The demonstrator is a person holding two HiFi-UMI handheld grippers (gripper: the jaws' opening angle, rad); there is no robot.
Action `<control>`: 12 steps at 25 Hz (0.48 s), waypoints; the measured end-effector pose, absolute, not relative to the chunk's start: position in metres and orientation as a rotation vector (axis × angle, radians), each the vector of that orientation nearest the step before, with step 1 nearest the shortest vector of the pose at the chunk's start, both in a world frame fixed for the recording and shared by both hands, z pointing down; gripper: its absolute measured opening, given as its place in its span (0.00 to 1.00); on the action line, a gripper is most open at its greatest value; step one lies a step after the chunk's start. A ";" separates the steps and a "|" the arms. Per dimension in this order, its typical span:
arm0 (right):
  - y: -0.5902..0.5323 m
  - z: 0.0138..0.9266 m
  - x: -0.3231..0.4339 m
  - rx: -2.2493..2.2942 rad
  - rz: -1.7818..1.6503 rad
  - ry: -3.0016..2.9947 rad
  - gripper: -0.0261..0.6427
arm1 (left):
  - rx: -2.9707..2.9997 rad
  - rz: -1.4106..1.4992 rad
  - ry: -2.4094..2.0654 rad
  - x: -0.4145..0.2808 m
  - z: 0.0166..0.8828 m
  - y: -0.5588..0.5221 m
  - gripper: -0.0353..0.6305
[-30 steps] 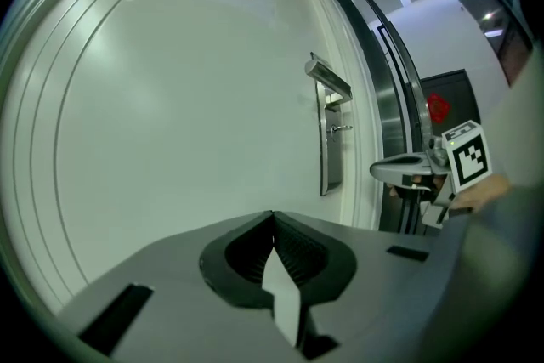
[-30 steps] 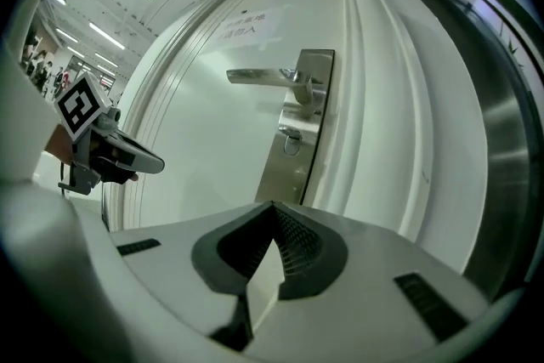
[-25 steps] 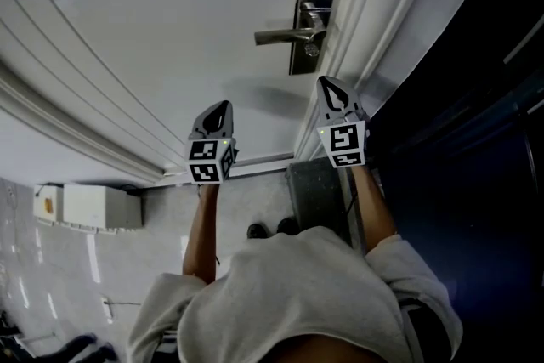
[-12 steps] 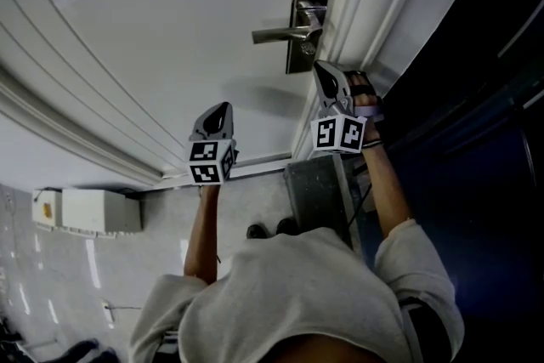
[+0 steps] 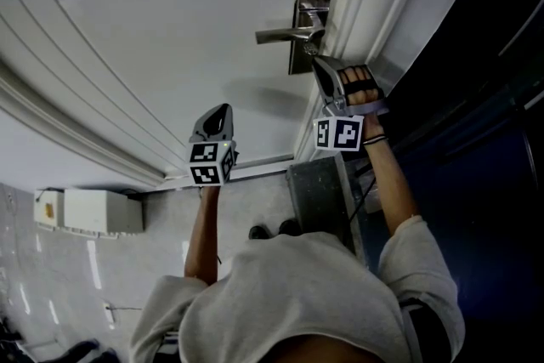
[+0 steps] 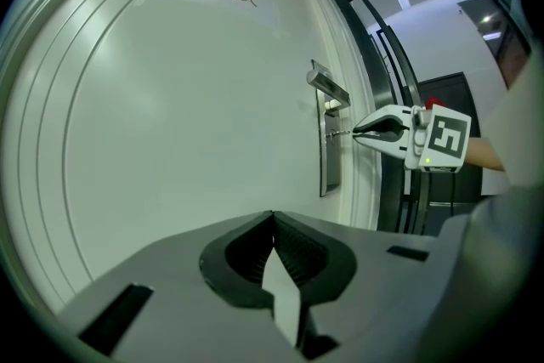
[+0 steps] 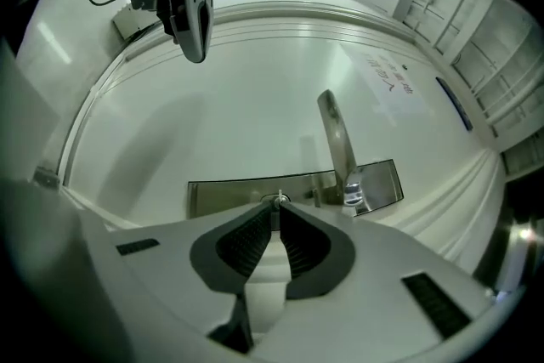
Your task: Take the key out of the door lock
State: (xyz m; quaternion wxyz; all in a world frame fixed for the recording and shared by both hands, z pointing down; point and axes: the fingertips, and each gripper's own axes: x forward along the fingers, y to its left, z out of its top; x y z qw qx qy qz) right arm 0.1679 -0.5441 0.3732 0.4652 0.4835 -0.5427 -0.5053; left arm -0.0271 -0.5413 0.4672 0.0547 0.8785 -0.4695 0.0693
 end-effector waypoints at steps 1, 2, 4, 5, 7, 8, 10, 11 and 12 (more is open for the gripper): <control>-0.546 0.374 0.168 1.182 -1.232 -1.331 0.11 | 2.668 0.211 -1.426 -0.027 0.467 -0.541 0.08; -0.548 0.376 0.169 1.174 -1.221 -1.329 0.22 | 2.669 0.210 -1.425 -0.027 0.467 -0.541 0.08; -0.551 0.379 0.170 1.165 -1.206 -1.325 0.26 | 2.670 0.211 -1.422 -0.027 0.467 -0.540 0.08; -0.551 0.379 0.170 1.168 -1.206 -1.323 0.27 | 2.670 0.212 -1.421 -0.027 0.467 -0.540 0.08; -0.553 0.377 0.169 1.178 -1.216 -1.312 0.27 | 2.668 0.217 -1.422 -0.029 0.468 -0.540 0.08; -0.555 0.376 0.168 1.181 -1.224 -1.306 0.27 | 2.667 0.220 -1.424 -0.030 0.468 -0.541 0.08; -0.560 0.374 0.168 1.179 -1.235 -1.295 0.26 | 2.663 0.225 -1.426 -0.031 0.471 -0.542 0.08; -0.562 0.373 0.168 1.177 -1.238 -1.290 0.25 | 2.663 0.228 -1.425 -0.032 0.472 -0.542 0.08; -0.565 0.371 0.168 1.176 -1.241 -1.285 0.23 | 2.663 0.230 -1.424 -0.032 0.473 -0.543 0.08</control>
